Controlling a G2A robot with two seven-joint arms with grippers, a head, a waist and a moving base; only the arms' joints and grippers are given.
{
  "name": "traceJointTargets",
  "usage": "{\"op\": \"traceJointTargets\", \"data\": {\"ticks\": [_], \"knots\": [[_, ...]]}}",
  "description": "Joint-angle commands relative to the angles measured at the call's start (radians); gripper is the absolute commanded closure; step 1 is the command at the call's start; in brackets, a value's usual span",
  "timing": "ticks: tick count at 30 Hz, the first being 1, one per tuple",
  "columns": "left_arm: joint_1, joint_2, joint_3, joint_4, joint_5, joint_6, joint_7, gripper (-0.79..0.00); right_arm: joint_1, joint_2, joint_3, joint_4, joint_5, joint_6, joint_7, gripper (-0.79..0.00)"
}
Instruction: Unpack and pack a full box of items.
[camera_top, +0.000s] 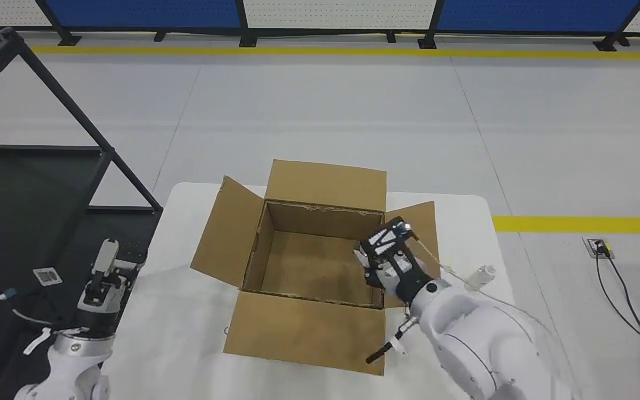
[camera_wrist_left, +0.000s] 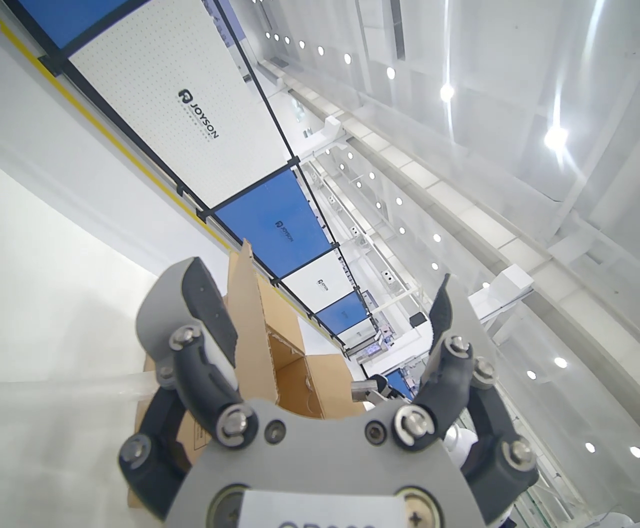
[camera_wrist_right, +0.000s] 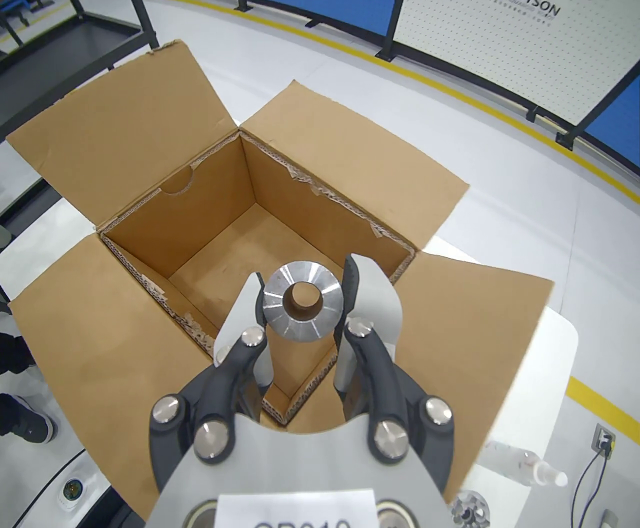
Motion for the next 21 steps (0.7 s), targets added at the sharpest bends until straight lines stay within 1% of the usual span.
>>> {"op": "traceJointTargets", "data": {"ticks": [1, 7, 12, 16, 17, 21], "knots": [[0.009, 0.000, -0.005, -0.001, -0.005, -0.005, 0.001, -0.785, 0.072, -0.016, -0.072, 0.072, -0.003, 0.020, 0.011, 0.000], [0.017, -0.001, -0.008, -0.004, -0.007, -0.009, 0.002, -0.785, 0.244, -0.079, -0.265, 0.257, -0.015, 0.086, 0.027, 0.000], [0.017, -0.001, -0.008, -0.004, -0.007, -0.009, 0.002, -0.785, 0.366, -0.141, -0.385, 0.403, -0.005, 0.149, 0.030, 0.000], [0.017, -0.001, -0.008, -0.004, -0.007, -0.009, 0.002, -0.785, 0.441, -0.190, -0.432, 0.511, 0.056, 0.184, 0.021, 0.000], [0.017, -0.001, -0.008, -0.004, -0.007, -0.009, 0.002, -0.785, 0.453, -0.199, -0.436, 0.526, 0.084, 0.177, 0.021, 0.000], [0.017, -0.001, -0.008, -0.004, -0.007, -0.009, 0.002, -0.785, 0.457, -0.202, -0.437, 0.528, 0.095, 0.170, 0.023, 0.000]]}}
